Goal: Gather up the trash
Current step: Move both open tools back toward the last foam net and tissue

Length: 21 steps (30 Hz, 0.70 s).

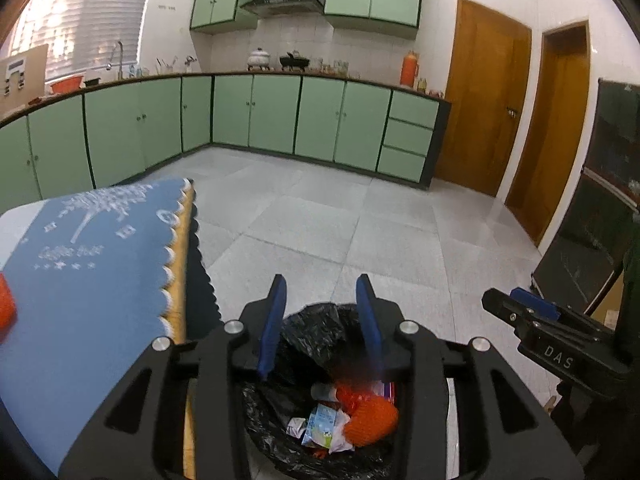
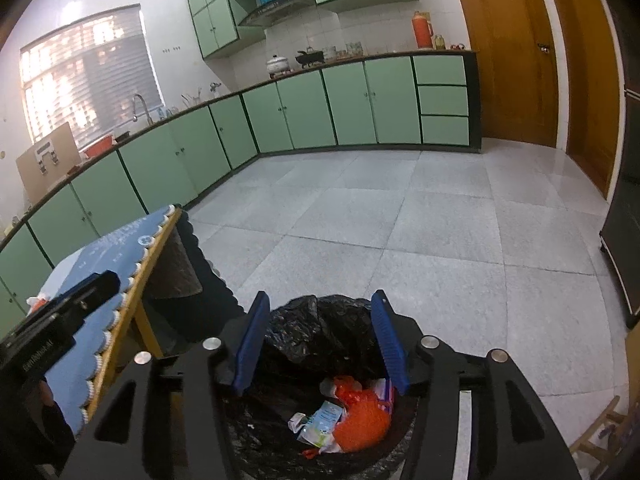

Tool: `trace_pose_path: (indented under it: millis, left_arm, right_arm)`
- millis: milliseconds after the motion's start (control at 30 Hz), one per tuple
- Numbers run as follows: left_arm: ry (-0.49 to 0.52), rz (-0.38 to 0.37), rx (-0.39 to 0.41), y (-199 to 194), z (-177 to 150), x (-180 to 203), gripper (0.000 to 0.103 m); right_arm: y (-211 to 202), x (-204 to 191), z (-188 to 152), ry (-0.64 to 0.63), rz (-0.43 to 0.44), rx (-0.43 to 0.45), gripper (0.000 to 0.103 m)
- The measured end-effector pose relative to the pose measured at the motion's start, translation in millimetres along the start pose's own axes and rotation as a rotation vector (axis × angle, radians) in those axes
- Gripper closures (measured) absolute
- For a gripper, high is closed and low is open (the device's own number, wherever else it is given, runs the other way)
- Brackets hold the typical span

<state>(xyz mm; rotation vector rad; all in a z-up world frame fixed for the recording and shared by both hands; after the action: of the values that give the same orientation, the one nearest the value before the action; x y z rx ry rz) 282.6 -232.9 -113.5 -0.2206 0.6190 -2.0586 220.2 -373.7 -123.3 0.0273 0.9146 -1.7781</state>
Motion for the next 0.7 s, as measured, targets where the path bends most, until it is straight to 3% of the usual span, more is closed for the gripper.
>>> trace_pose_path:
  millis: [100,300,433,600,700]
  left_arm:
    - [-0.014,0.027,0.031,-22.9,6.2,-18.8,0.060]
    - [-0.060,0.147,0.063,-84.7,-4.2,-91.9,0.049]
    - [-0.069,0.322,0.049,-135.2,-32.8,-165.5,0.043]
    - [-0.093,0.521,0.002,-188.6,-71.8,-251.2,0.042]
    - [-0.136,0.581,-0.032,-211.5,-90.0,-291.5,0.042]
  right_arm:
    - [-12.7,-17.8,-0.2,-0.017,0.023,0.018,0.044]
    - [-39.7,-89.0,-12.3,-0.063,0.124,0.036,0.020]
    - [-47.4,-157.8,-36.9,-0.117,0.217,0.008,0.011]
    - [-42.4,-254.9,-81.2,-0.199,0.330,-0.057,0.007]
    - [-34.6,-307.3,-111.1,-0.238,0.382,-0.108,0.007]
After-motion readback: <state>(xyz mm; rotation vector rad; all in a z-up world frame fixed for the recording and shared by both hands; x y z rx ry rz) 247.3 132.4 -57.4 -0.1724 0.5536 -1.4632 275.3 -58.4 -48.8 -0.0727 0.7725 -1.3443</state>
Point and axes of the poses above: each gripper's, at about its wrist camera, not at the fingertips, and y roughly the way its jaws point, x to its right, z to its top, the point moved 8 cm from there along y, roughly the way its jaws point, and after that the axes turned 14 degrees about y, right-handed, at the moved point
